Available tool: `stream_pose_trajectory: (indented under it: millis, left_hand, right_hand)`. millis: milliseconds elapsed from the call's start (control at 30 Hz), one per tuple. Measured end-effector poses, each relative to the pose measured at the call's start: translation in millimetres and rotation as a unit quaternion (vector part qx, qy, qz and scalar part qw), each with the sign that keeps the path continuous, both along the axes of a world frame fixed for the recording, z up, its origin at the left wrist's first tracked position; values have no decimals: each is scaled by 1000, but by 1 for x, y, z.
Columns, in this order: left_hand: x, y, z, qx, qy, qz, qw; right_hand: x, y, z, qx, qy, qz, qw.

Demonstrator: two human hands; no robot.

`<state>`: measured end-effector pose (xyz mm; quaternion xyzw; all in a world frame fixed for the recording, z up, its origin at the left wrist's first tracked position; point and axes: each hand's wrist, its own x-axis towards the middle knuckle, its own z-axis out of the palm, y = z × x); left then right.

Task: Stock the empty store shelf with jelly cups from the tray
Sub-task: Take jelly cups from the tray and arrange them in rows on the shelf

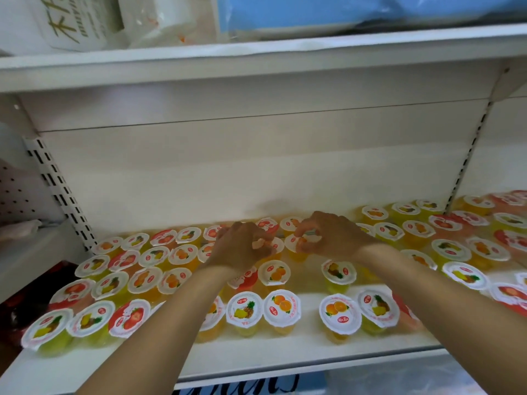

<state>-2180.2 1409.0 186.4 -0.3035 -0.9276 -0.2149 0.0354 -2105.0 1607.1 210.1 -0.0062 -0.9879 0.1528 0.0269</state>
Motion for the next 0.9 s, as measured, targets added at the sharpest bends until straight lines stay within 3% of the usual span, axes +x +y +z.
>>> stream_pose_trajectory:
  millis: [100,300,433,600,900]
  left_hand:
    - [15,-3,7,4,-3,-1,1000]
    - [38,-14,19,-47,-45,-8,998]
    - [46,-14,21,-89,-44,-5,995]
    - [49,-10,15,-57,-42,7,997]
    - [56,-8,11,-66,-15,30,997]
  right_hand:
    - [25,9,18,-35,-71,9,997]
    - [51,14,31,63,-160,-6,985]
    - [49,9,21,67,-135,-1,989]
    - [40,-1,7,-1,-98,11,995]
    - [42,-10,0,-33,-76,29,996]
